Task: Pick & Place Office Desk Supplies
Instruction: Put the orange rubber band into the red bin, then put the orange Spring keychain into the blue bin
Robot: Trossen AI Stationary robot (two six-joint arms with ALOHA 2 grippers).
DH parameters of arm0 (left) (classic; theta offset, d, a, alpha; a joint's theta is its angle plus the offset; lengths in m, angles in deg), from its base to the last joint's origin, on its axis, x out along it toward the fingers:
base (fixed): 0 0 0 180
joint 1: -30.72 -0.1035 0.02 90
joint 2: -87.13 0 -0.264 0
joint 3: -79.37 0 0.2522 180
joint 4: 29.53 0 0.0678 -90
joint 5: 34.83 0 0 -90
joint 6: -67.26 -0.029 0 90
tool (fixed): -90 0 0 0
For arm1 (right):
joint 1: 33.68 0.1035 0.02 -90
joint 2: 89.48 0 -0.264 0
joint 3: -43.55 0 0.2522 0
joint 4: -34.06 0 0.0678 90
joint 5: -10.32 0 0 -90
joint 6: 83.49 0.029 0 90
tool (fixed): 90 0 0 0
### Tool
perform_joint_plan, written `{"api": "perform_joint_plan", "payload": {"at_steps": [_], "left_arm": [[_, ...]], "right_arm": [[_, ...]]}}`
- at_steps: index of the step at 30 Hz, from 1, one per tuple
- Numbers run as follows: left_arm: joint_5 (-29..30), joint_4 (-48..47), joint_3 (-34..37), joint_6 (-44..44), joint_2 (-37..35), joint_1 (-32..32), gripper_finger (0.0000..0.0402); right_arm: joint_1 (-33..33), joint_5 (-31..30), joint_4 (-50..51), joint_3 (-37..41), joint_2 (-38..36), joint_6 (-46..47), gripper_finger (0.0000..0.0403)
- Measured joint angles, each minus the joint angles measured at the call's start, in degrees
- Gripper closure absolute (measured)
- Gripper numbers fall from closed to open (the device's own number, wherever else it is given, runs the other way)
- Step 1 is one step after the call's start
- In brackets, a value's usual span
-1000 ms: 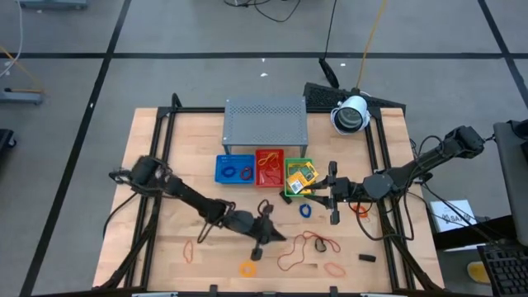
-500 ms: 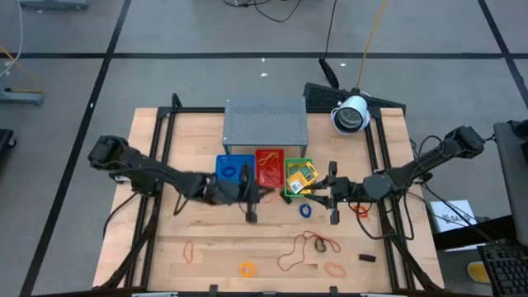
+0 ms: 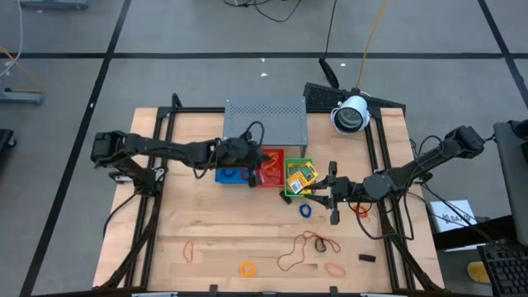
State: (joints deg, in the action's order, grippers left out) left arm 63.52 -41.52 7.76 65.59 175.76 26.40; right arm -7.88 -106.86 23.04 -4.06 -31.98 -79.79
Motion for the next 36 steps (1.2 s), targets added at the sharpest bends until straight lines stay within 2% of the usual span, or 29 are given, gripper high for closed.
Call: {"api": "perform_joint_plan", "payload": {"at_steps": [5,10,24,30,32,36], "left_arm": [[-5.1,-0.2,0.0,1.6,0.0,-1.5,0.0378],[-5.4,-0.2,0.0,0.8,0.0,-0.7,0.0353],[-5.3,-0.3,0.0,3.8,0.0,-0.7,0.0202],[-6.4,-0.3,0.0,8.4,0.0,-0.7,0.0161],[-8.5,0.3,0.0,10.4,0.0,-0.5,0.0156],[-17.9,3.7,0.0,11.6,0.4,1.8,0.0163]], "right_arm": [[0.0,0.0,0.0,0.0,0.0,0.0,0.0303],[0.0,0.0,0.2,0.0,0.0,0.0,0.0303],[0.0,0.0,0.2,0.0,0.0,-0.1,0.0303],[0.0,0.0,0.3,0.0,0.0,-0.1,0.0303],[0.0,0.0,0.3,0.0,0.0,-0.1,0.0303],[0.0,0.0,0.5,0.0,0.0,-0.1,0.0303]]}}
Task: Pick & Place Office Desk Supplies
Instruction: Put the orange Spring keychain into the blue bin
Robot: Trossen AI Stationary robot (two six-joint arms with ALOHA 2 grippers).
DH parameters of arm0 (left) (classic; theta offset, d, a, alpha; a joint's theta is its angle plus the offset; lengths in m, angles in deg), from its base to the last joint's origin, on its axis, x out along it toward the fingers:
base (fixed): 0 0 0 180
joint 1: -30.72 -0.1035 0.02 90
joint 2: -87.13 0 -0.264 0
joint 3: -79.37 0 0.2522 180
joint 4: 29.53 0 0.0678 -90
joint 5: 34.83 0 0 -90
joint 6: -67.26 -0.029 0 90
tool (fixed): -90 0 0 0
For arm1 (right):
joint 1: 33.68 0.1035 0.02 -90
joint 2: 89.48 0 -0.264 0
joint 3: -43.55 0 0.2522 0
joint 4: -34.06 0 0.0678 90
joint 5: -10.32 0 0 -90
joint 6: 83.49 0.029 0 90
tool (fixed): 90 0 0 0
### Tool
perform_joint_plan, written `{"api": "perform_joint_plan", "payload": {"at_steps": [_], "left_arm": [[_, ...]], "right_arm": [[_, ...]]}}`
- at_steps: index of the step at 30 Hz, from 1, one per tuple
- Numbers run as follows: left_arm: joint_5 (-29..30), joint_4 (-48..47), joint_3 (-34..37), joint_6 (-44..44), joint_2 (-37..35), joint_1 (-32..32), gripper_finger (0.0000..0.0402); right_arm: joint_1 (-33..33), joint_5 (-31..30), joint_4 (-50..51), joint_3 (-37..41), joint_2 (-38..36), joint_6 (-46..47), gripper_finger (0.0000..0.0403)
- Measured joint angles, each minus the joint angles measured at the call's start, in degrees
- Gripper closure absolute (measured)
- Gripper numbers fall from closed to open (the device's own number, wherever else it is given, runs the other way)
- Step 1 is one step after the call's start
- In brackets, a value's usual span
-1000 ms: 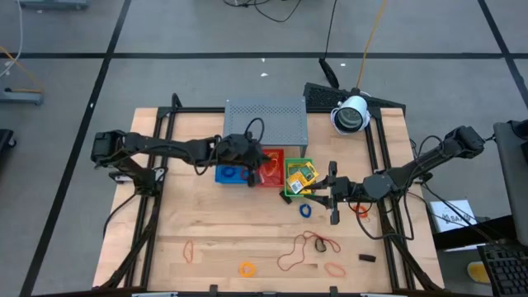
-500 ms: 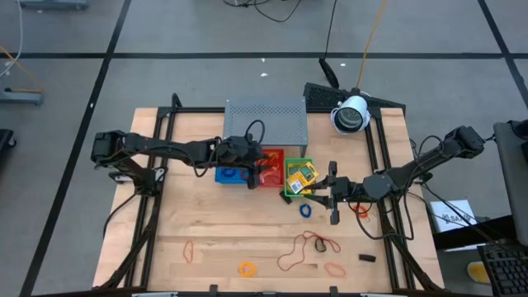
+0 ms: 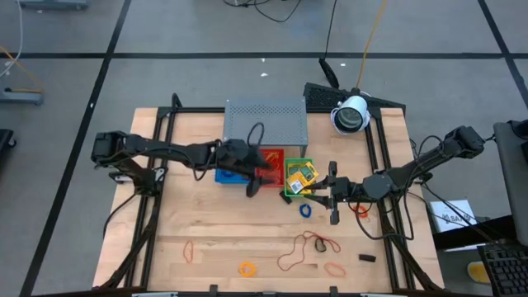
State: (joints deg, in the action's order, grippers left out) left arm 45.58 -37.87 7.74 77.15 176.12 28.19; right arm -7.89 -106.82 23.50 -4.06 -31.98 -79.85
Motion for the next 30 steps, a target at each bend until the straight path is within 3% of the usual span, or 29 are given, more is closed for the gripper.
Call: {"api": "perform_joint_plan", "payload": {"at_steps": [8,18,24,30], "left_arm": [[-1.8,4.0,-0.1,1.2,2.5,16.2,0.0205],[10.8,6.2,0.0,8.8,11.4,35.4,0.022],[16.0,6.5,0.0,10.1,17.3,40.0,0.022],[16.7,6.5,0.0,10.2,23.0,40.4,0.022]], "right_arm": [[0.0,1.3,1.2,0.0,0.0,0.7,0.0303],[-0.3,3.3,1.9,0.0,0.0,1.5,0.0303],[-1.4,3.3,2.3,0.0,0.0,2.9,0.0303],[-1.9,3.3,2.8,0.0,0.4,3.0,0.0303]]}}
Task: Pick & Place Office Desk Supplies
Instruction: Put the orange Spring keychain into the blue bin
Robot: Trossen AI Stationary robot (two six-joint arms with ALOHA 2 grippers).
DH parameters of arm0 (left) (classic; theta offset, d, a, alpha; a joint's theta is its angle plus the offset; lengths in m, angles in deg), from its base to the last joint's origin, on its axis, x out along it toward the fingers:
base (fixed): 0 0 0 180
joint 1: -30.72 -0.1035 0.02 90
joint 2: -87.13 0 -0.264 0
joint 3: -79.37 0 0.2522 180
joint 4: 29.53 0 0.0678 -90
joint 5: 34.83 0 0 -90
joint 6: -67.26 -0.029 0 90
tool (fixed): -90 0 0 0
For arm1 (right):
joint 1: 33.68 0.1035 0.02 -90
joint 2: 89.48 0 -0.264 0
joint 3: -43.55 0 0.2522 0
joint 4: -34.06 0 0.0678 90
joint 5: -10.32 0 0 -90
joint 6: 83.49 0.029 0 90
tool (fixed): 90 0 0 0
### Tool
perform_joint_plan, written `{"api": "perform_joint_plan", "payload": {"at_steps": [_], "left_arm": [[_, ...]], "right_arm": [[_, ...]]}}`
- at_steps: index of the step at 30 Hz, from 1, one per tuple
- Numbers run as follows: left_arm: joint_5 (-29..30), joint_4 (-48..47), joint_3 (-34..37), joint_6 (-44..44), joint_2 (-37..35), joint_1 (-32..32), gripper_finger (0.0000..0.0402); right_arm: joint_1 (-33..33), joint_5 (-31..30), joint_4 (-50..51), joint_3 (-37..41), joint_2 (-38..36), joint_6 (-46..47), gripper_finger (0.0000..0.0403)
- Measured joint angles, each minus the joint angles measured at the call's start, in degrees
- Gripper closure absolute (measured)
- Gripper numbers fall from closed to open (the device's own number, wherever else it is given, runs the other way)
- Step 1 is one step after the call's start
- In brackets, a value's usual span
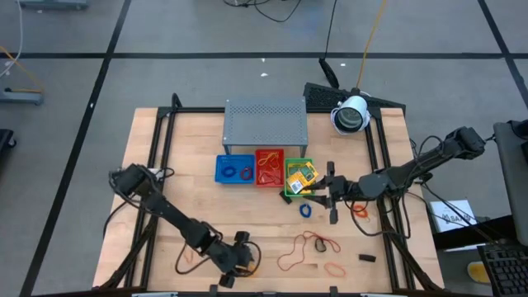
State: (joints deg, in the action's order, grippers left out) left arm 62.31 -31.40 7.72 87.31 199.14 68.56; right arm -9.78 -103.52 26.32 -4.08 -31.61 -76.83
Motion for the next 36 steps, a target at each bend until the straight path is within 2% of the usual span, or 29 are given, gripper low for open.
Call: {"api": "perform_joint_plan", "payload": {"at_steps": [6,9,12,15,17,22,29,36], "left_arm": [[0.9,0.4,-0.1,1.0,2.8,0.0,0.022],[0.5,-0.6,-0.2,2.3,2.9,-0.3,0.0234],[0.5,-1.6,-0.2,3.0,3.0,-0.7,0.028],[0.9,-2.0,-0.1,1.6,3.0,-0.9,0.0358],[1.4,-1.8,-0.1,1.0,3.1,-1.0,0.0382],[4.1,1.9,0.2,-3.1,1.3,-2.8,0.0393],[16.7,2.1,0.1,-13.9,-10.5,-6.9,0.0396],[24.7,-1.4,0.0,-25.2,-20.4,-10.4,0.0396]], "right_arm": [[0.0,0.0,0.0,0.0,0.2,-0.1,0.0303],[0.0,0.0,0.0,0.0,0.2,-0.2,0.0303],[0.0,0.0,0.3,0.0,0.2,-0.2,0.0303],[0.0,0.0,0.4,0.0,0.2,-0.2,0.0303],[0.0,-0.1,0.4,0.0,0.2,-0.2,0.0303],[0.0,-0.1,0.4,0.0,0.2,0.1,0.0303],[0.0,-0.2,0.2,0.0,0.2,0.6,0.0303],[0.0,-0.2,1.4,0.0,0.2,1.7,0.0303]]}}
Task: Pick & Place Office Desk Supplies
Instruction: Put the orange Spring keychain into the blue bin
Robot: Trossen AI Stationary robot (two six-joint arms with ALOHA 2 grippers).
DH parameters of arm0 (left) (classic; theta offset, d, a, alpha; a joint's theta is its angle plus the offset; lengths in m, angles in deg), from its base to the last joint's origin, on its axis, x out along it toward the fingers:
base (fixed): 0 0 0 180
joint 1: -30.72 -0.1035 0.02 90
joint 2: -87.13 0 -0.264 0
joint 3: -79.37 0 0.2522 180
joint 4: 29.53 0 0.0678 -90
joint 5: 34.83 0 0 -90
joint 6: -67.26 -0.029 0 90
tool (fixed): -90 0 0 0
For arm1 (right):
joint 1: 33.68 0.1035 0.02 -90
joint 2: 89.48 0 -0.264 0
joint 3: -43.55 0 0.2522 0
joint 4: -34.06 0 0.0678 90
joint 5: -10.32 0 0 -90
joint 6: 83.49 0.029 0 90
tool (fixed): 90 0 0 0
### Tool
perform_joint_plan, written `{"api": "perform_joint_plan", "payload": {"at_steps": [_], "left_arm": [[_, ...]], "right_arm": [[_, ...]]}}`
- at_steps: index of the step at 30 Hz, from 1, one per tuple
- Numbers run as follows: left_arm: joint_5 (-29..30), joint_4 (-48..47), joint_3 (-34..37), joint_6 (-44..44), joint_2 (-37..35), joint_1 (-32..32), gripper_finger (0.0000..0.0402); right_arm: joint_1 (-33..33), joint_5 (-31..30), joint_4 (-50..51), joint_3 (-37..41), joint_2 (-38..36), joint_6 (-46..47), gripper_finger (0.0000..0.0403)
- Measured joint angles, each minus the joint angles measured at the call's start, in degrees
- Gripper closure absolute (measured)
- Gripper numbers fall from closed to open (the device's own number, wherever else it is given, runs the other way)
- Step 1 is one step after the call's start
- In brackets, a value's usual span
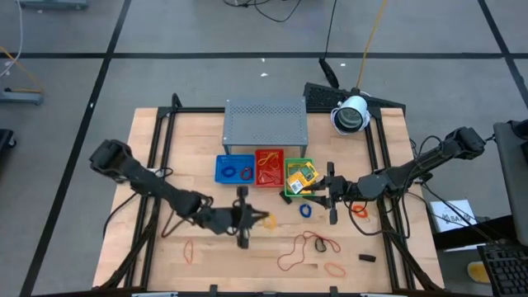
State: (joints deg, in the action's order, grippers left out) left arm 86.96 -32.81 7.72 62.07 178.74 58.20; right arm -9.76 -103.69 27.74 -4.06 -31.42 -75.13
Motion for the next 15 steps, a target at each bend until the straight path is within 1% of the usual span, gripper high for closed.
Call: {"api": "perform_joint_plan", "payload": {"at_steps": [4,8,12,15], "left_arm": [[4.3,-4.5,0.0,-1.7,-3.7,-2.1,0.0397],[8.5,-11.0,0.0,-1.6,-6.1,-4.2,0.0395],[12.8,-20.4,0.0,0.7,-8.5,-5.3,0.0397],[15.4,-28.9,0.0,4.4,-10.1,-6.2,0.0397]], "right_arm": [[0.0,0.0,0.3,0.0,0.0,0.4,0.0303],[0.0,0.0,0.3,0.0,0.0,0.4,0.0303],[0.0,0.0,0.2,0.0,0.0,1.3,0.0303],[0.0,0.0,0.2,0.0,0.0,1.5,0.0303]]}}
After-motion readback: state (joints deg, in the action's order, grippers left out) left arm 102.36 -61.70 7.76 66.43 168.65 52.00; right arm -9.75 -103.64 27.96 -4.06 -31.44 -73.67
